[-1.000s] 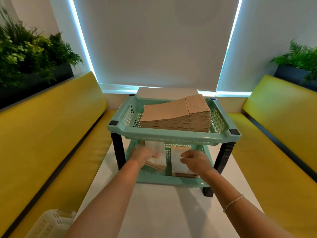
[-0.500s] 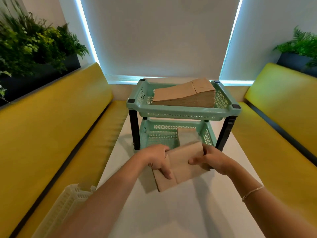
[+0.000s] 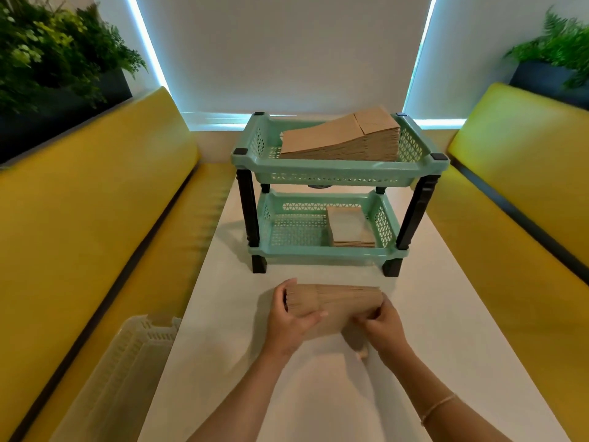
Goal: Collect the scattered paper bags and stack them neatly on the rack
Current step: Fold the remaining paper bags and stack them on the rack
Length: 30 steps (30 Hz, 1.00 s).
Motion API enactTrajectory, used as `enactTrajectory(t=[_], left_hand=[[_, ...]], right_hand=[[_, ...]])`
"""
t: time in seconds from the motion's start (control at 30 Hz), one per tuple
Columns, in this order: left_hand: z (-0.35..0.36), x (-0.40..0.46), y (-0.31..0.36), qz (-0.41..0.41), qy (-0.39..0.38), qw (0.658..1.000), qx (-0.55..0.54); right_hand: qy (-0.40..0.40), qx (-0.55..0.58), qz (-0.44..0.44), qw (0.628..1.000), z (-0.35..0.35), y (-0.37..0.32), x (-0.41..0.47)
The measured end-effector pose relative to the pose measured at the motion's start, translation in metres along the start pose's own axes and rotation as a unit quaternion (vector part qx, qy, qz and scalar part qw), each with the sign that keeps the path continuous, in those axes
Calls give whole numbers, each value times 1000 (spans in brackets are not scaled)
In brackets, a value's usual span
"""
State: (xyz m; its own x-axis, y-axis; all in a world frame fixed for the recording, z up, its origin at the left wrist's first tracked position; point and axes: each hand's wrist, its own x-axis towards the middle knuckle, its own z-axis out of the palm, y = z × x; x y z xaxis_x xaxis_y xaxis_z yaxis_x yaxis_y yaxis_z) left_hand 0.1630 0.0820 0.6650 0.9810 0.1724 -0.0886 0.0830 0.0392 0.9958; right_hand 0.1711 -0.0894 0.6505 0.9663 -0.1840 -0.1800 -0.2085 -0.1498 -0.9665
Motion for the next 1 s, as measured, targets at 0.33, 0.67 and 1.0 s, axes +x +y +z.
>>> enactTrajectory(t=[0.33, 0.67, 1.0], left_hand=[[-8, 6, -14, 16, -24, 998, 56], [-7, 15, -23, -19, -39, 997, 57], [-31, 39, 50, 60, -252, 885, 387]], right_hand=[[4, -25, -21, 999, 7, 1, 0], [-15, -121, 0, 993, 4, 0, 7], [-112, 14, -76, 991, -29, -73, 25]])
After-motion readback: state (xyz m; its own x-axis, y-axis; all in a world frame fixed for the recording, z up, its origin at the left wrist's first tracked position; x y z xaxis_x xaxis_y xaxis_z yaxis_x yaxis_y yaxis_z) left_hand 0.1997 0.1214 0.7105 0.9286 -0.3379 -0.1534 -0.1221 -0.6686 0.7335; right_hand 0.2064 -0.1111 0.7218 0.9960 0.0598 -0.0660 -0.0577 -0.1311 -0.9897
